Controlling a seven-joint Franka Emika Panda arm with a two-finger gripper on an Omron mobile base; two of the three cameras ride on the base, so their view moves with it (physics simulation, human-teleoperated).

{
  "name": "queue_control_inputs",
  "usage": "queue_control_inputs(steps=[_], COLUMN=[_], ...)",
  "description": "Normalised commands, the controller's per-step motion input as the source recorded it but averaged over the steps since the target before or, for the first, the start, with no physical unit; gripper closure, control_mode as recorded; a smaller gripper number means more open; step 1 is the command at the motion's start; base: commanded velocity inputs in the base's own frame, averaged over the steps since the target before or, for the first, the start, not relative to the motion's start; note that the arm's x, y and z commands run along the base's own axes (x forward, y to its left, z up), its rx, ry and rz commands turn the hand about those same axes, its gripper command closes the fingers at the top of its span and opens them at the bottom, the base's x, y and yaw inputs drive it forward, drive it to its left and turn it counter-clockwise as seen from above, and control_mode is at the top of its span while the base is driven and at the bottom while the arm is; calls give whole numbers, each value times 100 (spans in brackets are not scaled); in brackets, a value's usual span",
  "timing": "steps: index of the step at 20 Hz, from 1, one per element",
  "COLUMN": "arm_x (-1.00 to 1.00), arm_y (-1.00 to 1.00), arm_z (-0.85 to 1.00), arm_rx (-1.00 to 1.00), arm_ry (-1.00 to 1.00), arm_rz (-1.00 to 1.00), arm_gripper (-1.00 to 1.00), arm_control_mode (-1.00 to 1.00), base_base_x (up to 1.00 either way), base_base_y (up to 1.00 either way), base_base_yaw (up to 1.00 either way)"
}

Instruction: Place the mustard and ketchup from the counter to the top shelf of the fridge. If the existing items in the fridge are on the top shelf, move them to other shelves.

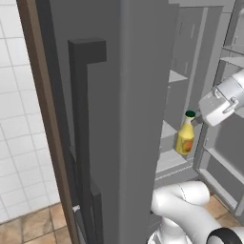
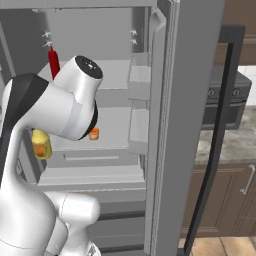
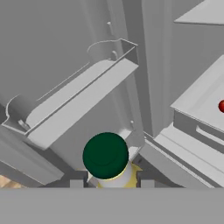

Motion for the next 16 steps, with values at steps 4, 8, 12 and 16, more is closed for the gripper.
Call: queue_control_inputs(steps=[4, 8, 12, 16], arm_x=[0, 0, 0, 0], arm_y=[0, 0, 0, 0], arm_z=[0, 0, 0, 0], arm_rx=[0, 0, 0, 0], arm_ry=[0, 0, 0, 0], arm_rz=[0, 0, 0, 0], arm_gripper=[100, 100, 100, 100], arm_control_mode=[100, 100, 100, 100], base_base_x=[42, 44, 57, 56], base_base_y=[0, 0, 0, 0], base_base_yaw=[0, 0, 0, 0])
